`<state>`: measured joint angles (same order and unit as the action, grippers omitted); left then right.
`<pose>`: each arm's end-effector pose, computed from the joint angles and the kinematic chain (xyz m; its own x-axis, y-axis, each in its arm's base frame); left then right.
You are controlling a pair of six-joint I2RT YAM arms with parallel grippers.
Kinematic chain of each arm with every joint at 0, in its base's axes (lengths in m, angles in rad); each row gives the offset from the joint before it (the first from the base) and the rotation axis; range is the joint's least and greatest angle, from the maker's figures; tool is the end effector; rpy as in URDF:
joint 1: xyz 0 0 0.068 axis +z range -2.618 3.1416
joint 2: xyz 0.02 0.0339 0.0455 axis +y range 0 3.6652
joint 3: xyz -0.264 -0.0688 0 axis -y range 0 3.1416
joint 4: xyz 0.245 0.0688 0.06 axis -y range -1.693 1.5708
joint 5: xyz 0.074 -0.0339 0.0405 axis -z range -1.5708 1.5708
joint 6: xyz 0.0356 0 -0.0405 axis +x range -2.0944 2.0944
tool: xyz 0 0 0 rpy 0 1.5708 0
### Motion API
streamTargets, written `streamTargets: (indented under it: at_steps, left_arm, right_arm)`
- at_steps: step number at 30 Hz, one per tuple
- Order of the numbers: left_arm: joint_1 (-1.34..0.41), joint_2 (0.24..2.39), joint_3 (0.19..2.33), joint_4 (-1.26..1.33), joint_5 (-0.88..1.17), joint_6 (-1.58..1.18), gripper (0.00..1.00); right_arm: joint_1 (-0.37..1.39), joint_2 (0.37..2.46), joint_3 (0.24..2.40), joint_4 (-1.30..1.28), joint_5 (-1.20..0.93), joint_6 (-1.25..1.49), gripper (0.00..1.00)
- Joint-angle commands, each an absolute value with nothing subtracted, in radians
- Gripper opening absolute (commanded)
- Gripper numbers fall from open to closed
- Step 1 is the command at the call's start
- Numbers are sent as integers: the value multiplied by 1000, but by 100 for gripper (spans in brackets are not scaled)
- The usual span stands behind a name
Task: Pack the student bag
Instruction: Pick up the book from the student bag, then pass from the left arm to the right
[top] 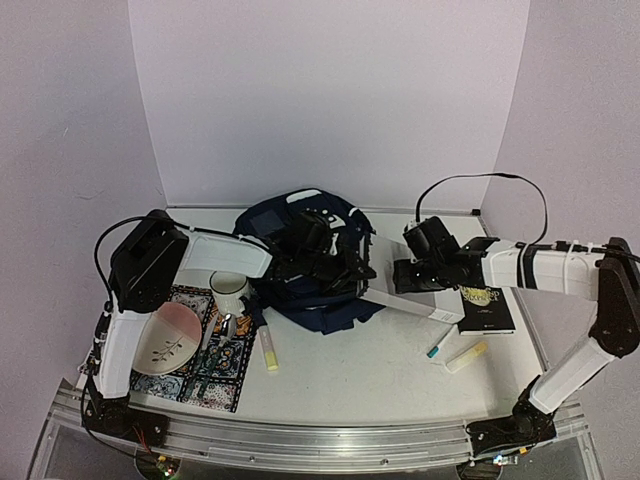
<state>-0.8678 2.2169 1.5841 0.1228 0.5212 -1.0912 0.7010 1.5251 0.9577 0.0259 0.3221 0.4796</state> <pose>0.3120 -0.3956 0.1766 -0.9818 -0.0314 -0.1871 0.1549 0.4361 -0.8864 0.2664 0.2101 0.2406 -0.5361 0.1203 -0.8355 -0.1771 0.9517 0.2507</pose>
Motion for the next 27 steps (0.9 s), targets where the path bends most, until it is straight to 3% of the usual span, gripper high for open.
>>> streamTargets:
  at_steps: [1,11,27]
  left_arm:
    - [-870,2172,1612,153,506,-1061,32]
    - [-843,1988,1540,160,482,-1015,29]
    - [-721,1670,1291,181,629,-953,31]
  right_arm:
    - [701,1444,970,13,330,495,59]
    - [660,1276,978,-34,268,499,73]
    - [345,1147,863,101,-255,537,98]
